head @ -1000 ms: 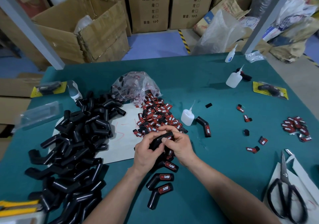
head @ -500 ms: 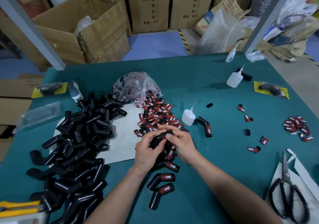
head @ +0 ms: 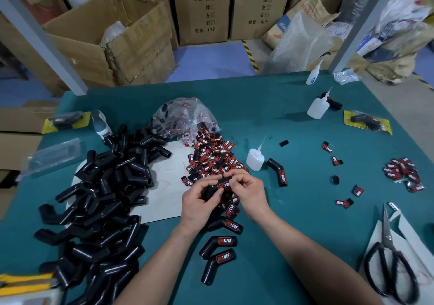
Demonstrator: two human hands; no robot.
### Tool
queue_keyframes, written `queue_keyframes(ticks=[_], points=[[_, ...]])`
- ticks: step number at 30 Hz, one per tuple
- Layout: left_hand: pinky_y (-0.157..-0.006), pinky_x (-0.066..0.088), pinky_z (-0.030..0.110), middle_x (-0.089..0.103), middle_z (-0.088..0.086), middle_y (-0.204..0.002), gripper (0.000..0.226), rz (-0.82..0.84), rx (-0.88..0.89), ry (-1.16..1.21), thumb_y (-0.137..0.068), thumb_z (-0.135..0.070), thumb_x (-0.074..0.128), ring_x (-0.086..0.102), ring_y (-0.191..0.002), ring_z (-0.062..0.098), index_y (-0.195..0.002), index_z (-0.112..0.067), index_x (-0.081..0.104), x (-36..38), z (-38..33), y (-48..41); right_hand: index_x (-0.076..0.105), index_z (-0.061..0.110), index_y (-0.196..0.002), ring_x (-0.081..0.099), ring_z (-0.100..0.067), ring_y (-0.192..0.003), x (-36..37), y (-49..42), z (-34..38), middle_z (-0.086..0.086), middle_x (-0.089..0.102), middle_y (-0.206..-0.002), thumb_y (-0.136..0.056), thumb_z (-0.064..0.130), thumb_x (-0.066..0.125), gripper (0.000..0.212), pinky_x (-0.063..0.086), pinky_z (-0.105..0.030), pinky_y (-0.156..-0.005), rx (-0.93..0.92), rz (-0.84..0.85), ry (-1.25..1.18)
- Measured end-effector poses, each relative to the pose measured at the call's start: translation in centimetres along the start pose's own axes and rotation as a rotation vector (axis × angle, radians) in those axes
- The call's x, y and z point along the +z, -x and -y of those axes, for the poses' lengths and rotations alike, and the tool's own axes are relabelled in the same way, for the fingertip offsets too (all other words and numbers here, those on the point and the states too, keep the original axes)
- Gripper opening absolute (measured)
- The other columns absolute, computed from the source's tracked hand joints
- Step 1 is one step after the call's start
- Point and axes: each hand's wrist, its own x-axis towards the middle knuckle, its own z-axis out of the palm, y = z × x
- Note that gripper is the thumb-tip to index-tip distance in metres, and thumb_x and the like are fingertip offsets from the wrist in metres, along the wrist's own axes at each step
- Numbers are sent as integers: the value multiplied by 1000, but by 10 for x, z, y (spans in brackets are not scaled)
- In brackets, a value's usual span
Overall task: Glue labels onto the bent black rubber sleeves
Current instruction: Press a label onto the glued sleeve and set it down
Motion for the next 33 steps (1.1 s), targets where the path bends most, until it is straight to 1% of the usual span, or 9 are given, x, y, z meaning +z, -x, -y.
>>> queue_keyframes(ticks=[4,8,11,15,19,23,25,29,33], points=[[-97,55,28,77,-3,-114,23,12,-27,0,-83,-9,79,73,-110,20,-101,-19,70,2,1,1,69,24,-66,64,-12,-95,-1,0,-5,7,71,-95,-83,7,63,25,49,-30,-89,-25,-16,24],[-95,56,25,78,0,-114,37,-38,-114,92,-86,5,76,73,-109,18,-102,-27,74,-1,1,-2,74,25,-76,67,-17,-103,-5,-2,-4,2,70,-107,-87,3,66,25,53,-28,-91,-70,111,10],[-96,57,28,78,3,-114,36,-41,-151,123,-86,12,74,73,-110,21,-104,-20,74,-2,4,-3,72,20,-77,67,-17,-102,-6,-3,-5,4,70,-107,-85,4,68,18,54,-28,-89,-89,117,42],[-96,56,26,78,4,-115,35,-28,-170,136,-86,13,74,73,-111,21,-105,-16,74,-2,3,-4,68,21,-77,65,-15,-102,-6,-4,-6,5,68,-107,-86,11,67,13,51,-28,-92,-116,113,102],[-94,58,28,78,3,-114,31,-13,-207,131,-88,13,71,74,-109,18,-109,-10,73,-5,3,-5,70,33,-76,65,-20,-111,-8,-4,0,4,68,-114,-86,18,69,18,50,-30,-97,-139,166,110],[-84,58,22,80,-1,-103,33,-24,-251,107,-88,12,73,74,-94,9,-105,-16,75,-4,4,-5,71,34,-77,64,-14,-106,-7,-3,-1,10,68,-109,-85,19,72,17,48,-26,-95,-157,153,132],[-85,58,22,80,-1,-104,33,-16,-246,109,-87,11,74,74,-95,9,-105,-18,75,-5,3,-5,72,30,-76,64,-12,-104,-7,-3,-3,10,68,-107,-85,19,72,14,49,-25,-93,-133,139,121],[-96,55,24,77,0,-113,32,4,-184,78,-88,5,74,71,-109,14,-106,-21,76,-6,2,-6,73,30,-79,64,-13,-105,-5,-1,-5,11,67,-108,-85,20,72,11,49,-26,-92,-124,115,96],[-90,56,22,79,-2,-107,37,-29,-266,72,-89,7,74,74,-100,11,-105,-27,78,-5,7,-6,76,32,-87,63,-15,-110,-2,2,-5,9,66,-114,-85,18,74,14,48,-22,-95,-153,158,170]])
